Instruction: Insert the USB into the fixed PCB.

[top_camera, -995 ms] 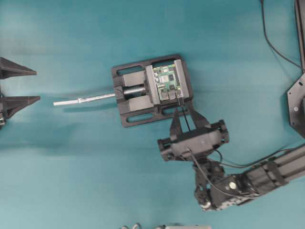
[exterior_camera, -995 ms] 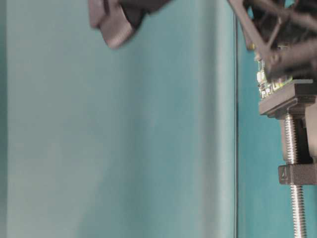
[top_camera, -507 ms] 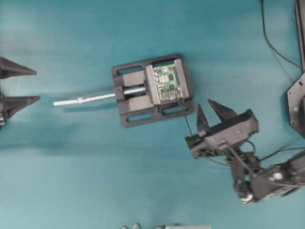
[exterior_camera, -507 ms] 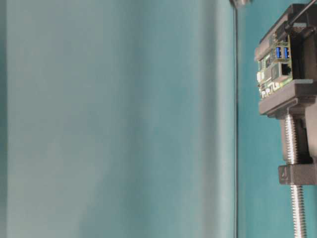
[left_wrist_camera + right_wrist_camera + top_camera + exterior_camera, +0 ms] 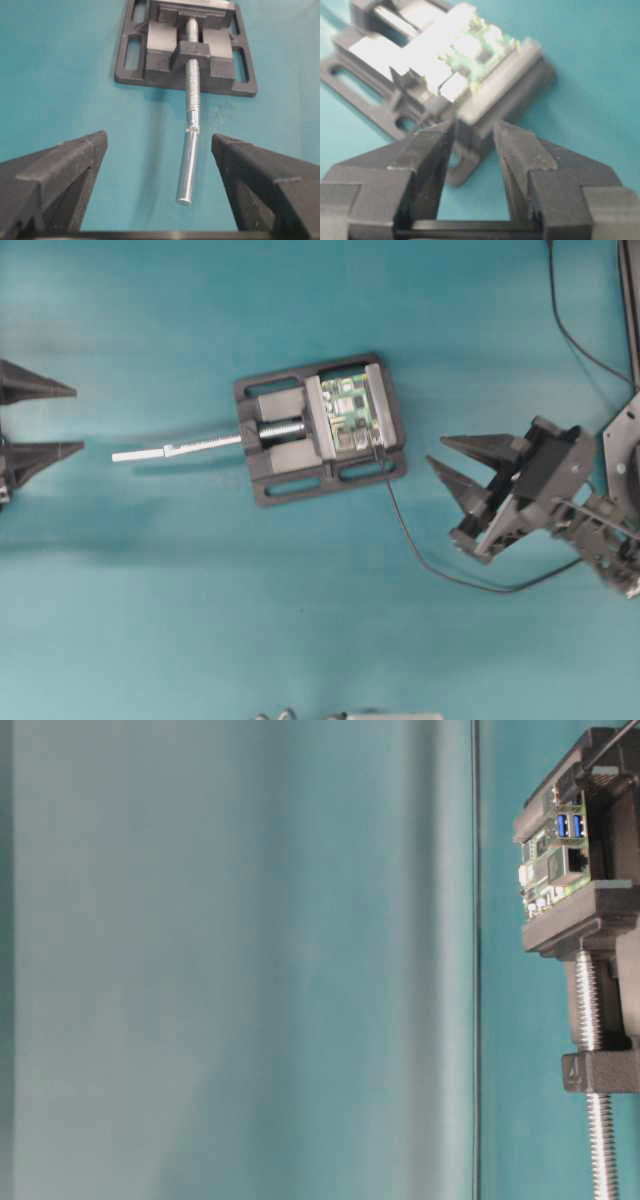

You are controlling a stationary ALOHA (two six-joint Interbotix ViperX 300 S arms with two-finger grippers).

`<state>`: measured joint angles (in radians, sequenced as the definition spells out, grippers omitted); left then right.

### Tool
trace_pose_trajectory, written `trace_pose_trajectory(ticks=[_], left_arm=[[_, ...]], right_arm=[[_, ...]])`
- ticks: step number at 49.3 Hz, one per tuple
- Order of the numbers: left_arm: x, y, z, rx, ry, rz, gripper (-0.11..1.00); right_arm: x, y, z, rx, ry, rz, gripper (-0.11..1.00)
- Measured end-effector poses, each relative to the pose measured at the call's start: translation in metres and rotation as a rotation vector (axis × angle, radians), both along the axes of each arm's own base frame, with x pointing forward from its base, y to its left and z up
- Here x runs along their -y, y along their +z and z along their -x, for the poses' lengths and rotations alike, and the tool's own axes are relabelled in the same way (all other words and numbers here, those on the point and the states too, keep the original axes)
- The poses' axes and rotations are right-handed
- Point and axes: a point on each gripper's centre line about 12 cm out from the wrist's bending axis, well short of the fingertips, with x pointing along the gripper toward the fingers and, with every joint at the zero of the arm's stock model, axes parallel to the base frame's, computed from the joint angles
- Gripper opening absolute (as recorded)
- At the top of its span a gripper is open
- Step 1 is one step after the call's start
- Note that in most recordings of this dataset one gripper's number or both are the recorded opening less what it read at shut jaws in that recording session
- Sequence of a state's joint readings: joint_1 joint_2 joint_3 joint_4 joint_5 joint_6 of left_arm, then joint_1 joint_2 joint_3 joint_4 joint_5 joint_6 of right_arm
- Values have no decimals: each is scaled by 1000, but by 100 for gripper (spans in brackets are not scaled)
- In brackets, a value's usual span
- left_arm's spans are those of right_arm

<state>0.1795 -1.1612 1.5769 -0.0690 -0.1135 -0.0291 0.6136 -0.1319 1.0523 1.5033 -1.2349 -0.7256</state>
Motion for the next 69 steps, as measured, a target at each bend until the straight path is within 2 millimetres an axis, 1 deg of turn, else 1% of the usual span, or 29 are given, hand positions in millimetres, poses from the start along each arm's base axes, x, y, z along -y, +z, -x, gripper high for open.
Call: trace_pose_trajectory(ticks=[11, 15, 26, 34, 38, 44, 47, 51, 60, 69], left_arm=[[0, 0, 0, 0, -1, -1, 100], [0, 0, 0, 0, 0, 0, 100], [0, 0, 0, 0, -1, -1, 100], [0, 0, 0, 0, -1, -1, 100], [0, 0, 0, 1, -1, -2, 100], [0, 0, 0, 0, -1, -1, 100], [0, 0, 0, 0, -2, -1, 100], [0, 0, 0, 0, 0, 0, 100], [0, 1, 0, 1, -2, -2, 100], [0, 0, 0, 0, 0, 0, 100]], right_arm=[[39, 6, 12, -9, 180, 0, 44], [52, 11, 18, -4, 222, 20, 44], [86, 18, 34, -19, 243, 70, 44], [100, 16, 52, -41, 231, 72, 44], [102, 14, 64, -31, 223, 70, 44], [99, 11, 80, 5, 233, 51, 44], [97, 6, 89, 18, 242, 32, 44], [94, 3, 96, 22, 262, 20, 44], [86, 1, 101, 11, 341, 30, 42], [84, 2, 103, 14, 360, 52, 39]])
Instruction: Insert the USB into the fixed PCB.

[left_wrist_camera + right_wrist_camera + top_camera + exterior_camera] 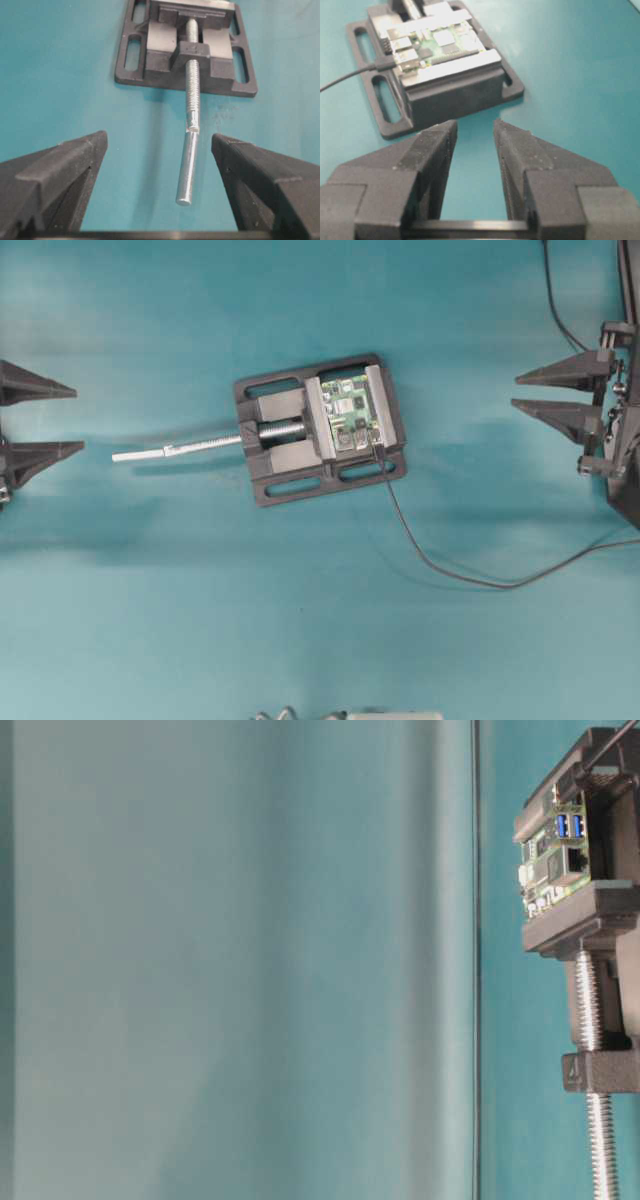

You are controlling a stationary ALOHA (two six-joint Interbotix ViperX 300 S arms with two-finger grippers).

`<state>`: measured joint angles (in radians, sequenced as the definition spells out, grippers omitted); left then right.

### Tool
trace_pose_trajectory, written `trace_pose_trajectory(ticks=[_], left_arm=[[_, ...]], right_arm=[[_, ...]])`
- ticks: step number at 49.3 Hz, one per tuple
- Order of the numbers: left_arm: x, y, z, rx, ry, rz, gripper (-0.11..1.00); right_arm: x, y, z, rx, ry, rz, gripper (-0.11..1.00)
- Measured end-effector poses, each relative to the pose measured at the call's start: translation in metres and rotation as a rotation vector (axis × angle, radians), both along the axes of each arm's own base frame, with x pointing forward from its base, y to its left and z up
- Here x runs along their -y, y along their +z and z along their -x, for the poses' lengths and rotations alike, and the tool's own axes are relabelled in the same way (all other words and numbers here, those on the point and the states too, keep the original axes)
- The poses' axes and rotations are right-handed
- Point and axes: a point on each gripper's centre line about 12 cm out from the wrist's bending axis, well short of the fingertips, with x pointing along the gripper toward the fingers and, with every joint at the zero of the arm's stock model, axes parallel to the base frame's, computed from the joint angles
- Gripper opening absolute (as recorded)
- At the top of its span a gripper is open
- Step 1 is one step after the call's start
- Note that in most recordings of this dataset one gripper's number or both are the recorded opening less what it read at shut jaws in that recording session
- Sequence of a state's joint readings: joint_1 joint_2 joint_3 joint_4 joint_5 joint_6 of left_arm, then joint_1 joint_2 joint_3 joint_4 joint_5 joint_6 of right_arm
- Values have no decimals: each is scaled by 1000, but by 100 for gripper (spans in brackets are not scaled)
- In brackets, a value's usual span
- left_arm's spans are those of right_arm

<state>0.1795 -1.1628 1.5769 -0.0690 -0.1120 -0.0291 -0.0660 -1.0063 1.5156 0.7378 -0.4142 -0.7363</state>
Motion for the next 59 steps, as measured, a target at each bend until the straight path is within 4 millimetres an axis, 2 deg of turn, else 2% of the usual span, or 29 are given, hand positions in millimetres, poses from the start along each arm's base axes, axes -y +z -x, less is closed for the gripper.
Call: trace_pose_trajectory(ticks=[35, 50, 59], left_arm=[[0, 0, 0, 1, -1, -2, 100], [0, 0, 0, 1, -1, -2, 100], [0, 0, 0, 1, -1, -2, 100]], right_arm=[[-1, -6, 2, -20, 6, 0, 39], [-17, -23, 3, -164, 127, -82, 40], [-24, -21, 0, -203, 183, -113, 40]])
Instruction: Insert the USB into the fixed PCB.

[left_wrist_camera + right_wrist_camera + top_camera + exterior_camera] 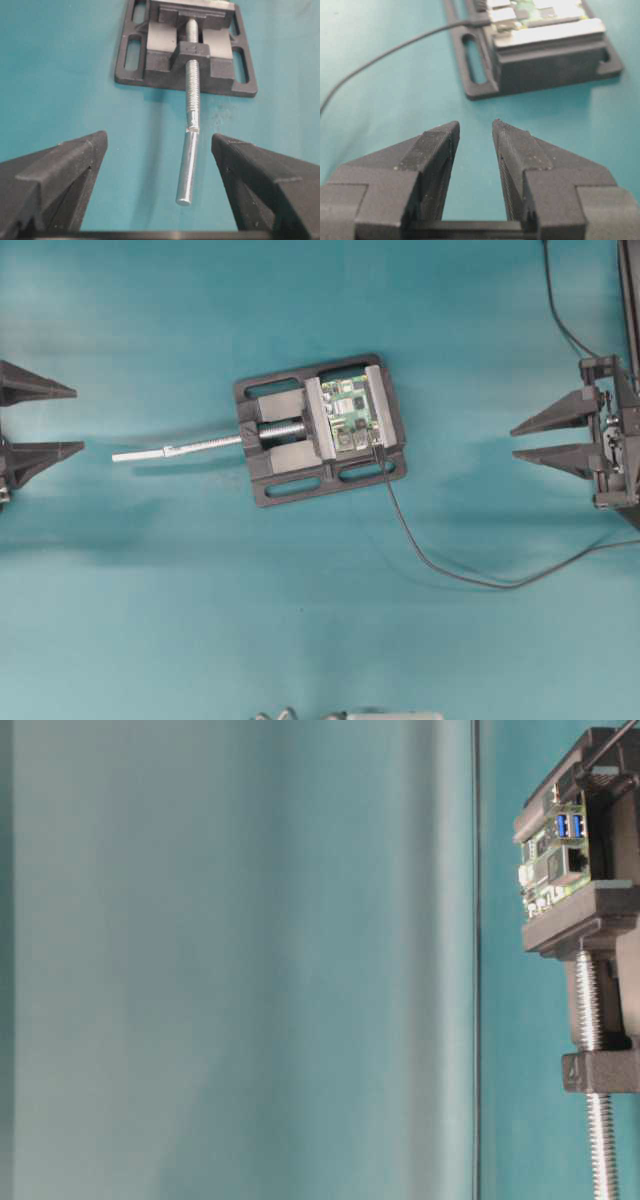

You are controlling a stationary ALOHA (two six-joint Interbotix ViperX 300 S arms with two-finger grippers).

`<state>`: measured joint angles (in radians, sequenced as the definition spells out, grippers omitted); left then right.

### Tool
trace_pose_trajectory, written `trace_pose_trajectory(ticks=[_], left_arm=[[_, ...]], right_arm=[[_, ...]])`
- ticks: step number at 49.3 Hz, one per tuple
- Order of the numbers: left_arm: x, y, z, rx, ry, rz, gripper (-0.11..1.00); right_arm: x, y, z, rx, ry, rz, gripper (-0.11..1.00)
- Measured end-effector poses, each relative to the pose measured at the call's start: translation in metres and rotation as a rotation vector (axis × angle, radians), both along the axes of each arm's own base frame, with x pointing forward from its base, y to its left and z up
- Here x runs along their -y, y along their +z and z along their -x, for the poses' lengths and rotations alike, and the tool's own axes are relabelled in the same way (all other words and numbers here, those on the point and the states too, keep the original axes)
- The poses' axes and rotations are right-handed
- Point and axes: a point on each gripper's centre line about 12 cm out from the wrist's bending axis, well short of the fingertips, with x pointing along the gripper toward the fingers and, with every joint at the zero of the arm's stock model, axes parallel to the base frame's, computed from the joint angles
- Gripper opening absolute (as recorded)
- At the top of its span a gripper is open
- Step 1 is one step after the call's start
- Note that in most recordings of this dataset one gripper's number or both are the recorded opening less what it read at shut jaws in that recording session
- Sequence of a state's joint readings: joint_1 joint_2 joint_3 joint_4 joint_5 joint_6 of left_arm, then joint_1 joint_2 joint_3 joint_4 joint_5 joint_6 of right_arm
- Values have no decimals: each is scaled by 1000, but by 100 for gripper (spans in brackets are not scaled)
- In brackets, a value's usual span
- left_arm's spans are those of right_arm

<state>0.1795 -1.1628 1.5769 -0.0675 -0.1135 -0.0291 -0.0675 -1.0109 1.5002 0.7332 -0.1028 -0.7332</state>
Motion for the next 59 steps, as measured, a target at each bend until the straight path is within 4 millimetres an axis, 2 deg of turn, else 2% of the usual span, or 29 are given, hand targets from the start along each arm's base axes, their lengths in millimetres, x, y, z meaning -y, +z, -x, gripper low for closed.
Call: trace_pose_trajectory(ticks=[59], left_arm=[[0, 0, 0, 0, 0, 0, 100]], right_arm=[[3, 4, -1, 22, -19, 7, 40]])
